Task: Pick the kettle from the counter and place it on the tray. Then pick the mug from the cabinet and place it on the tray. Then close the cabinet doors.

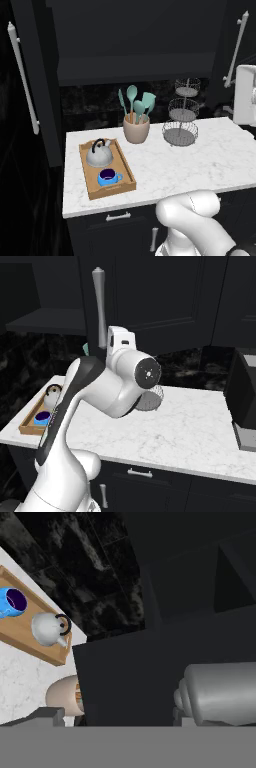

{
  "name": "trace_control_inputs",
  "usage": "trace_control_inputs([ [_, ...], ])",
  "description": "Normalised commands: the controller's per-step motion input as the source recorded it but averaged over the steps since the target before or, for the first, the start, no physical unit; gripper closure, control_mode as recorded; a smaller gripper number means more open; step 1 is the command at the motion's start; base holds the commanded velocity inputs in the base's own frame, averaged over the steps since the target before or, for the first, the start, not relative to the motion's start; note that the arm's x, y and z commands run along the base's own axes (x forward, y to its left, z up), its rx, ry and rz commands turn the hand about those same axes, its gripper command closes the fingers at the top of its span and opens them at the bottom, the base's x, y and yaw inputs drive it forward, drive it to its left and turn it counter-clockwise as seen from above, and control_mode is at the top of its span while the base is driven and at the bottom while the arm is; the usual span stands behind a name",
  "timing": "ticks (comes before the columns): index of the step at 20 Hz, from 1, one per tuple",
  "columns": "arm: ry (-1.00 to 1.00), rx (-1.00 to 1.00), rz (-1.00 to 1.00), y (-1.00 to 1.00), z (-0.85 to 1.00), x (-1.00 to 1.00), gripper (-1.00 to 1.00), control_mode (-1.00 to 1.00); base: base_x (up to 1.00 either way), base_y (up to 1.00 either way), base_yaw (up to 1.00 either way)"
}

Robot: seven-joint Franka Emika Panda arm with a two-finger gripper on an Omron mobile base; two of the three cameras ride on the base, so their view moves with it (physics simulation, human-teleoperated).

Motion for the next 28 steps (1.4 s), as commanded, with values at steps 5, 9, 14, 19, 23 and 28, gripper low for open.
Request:
trace_control_inputs([
  [5, 0.0, -0.09, -0.28, 0.09, 0.0, 0.9, -1.0, -1.0, 0.0, 0.0, 0.0],
  [9, 0.0, -0.02, -0.22, 0.0, 0.0, 0.92, -1.0, -1.0, 0.0, 0.0, 0.0],
  [14, 0.0, 0.0, -0.19, -0.05, -0.01, 0.97, -1.0, -1.0, 0.0, 0.0, 0.0],
  [19, 0.0, 0.0, -0.16, -0.08, 0.0, 0.93, -1.0, -1.0, 0.0, 0.0, 0.0],
  [23, 0.03, 0.0, -0.12, -0.08, 0.0, 0.87, -1.0, -1.0, 0.0, 0.0, 0.0],
  [28, 0.08, 0.0, -0.06, -0.13, 0.0, 0.74, -1.0, -1.0, 0.0, 0.0, 0.0],
])
